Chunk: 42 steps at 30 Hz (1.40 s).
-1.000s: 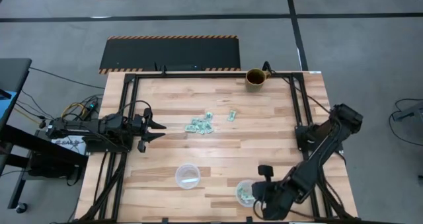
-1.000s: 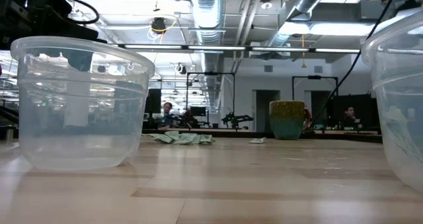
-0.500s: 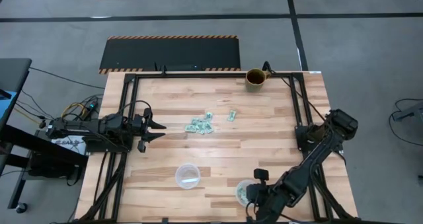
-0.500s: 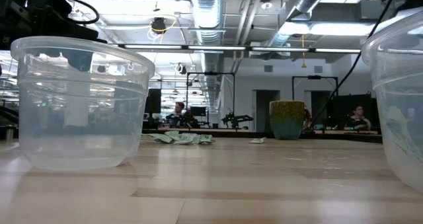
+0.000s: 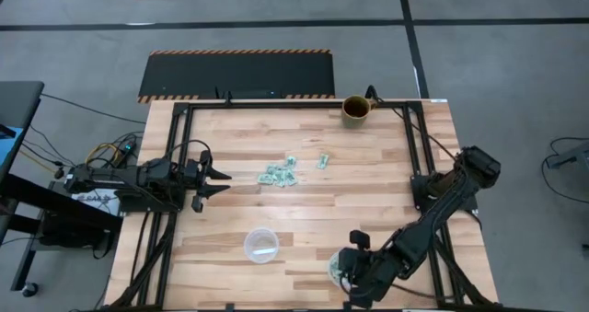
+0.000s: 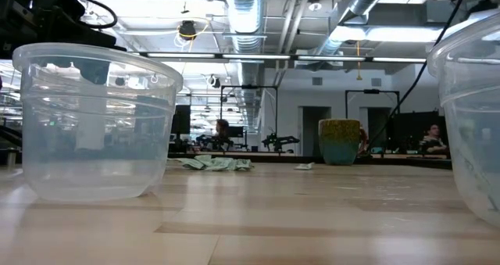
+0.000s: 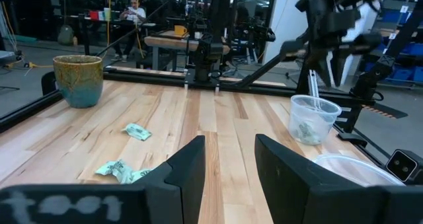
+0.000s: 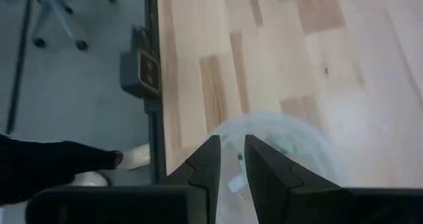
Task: Pick and place items into bin
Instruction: Put the stevia packet into the right transparent bin
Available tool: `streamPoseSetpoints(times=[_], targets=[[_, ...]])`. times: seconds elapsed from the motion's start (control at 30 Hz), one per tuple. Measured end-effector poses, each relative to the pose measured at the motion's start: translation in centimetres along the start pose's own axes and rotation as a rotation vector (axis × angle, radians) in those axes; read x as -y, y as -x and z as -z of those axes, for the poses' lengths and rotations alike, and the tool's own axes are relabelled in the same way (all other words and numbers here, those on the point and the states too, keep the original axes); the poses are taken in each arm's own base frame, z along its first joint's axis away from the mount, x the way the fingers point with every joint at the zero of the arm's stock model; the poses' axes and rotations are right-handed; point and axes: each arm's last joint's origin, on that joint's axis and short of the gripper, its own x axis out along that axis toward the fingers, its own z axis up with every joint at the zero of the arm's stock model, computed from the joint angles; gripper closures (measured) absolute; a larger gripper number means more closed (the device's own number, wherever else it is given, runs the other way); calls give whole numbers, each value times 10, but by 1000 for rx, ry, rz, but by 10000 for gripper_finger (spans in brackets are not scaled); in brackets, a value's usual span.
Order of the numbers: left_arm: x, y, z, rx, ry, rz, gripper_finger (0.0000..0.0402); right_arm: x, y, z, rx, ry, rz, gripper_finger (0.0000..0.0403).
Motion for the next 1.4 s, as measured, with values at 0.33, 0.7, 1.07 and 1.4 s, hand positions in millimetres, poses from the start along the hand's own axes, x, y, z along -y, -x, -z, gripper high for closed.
streamPoseSetpoints(times=[0.33, 0.7, 1.07, 1.4], targets=[[0, 0, 0, 0, 0, 0, 281, 55, 45, -51, 115, -23, 45, 339], [0, 0, 0, 0, 0, 0, 281, 176, 34, -117, 179, -184, 281, 338], [0, 0, 0, -1, 0, -1, 281, 254, -19, -124, 9, -303, 391, 259], [0, 0, 0, 0, 0, -1, 281, 294, -57, -101, -250, -352, 483, 169]])
